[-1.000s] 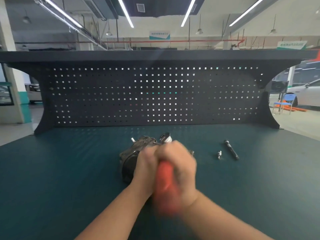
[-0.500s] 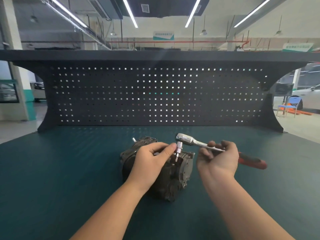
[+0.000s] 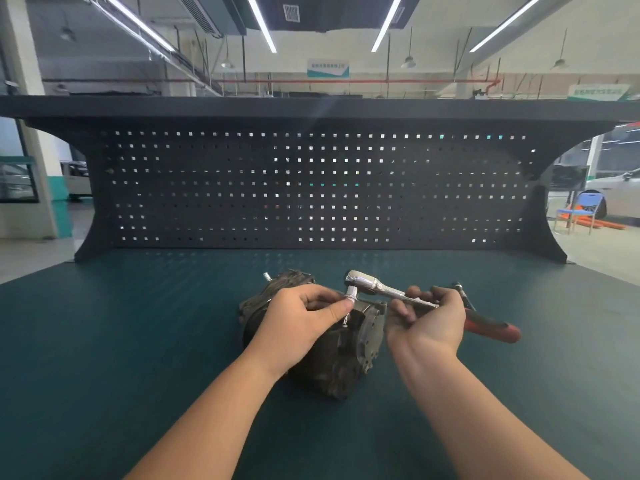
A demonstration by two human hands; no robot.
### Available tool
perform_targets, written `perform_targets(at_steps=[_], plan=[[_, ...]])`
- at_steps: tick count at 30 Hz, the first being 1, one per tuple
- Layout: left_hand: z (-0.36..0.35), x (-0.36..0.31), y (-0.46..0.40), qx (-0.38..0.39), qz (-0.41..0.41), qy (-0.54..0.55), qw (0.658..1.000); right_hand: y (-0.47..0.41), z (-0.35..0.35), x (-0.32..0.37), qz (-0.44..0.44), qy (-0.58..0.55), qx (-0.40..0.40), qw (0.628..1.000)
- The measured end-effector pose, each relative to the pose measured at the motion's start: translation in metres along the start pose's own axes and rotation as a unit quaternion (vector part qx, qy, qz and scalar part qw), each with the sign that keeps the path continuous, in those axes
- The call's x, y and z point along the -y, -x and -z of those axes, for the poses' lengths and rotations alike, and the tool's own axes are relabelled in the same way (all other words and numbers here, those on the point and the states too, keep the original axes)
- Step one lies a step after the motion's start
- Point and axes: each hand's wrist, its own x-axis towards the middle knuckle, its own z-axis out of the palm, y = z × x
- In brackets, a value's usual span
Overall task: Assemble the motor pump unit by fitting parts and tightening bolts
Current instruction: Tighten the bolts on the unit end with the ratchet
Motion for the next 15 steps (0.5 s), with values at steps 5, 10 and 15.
perform_targets(at_steps=[5, 10, 15], plan=[[0.002, 0.003, 0.000, 0.020, 0.009, -0.007, 1.000, 0.001, -0.002, 0.003, 0.023, 0.024, 0.028, 0.999], [-0.006, 0.005, 0.003, 0.001, -0.018, -0.146, 0.989, 0.000, -0.002, 0.003, 0.034, 0.038, 0.029, 0.998], [-0.012, 0.001, 0.007, -0.042, -0.037, -0.188, 0.980, -0.006, 0.001, 0.003, -0.007, 0.028, 0.032, 0.999]])
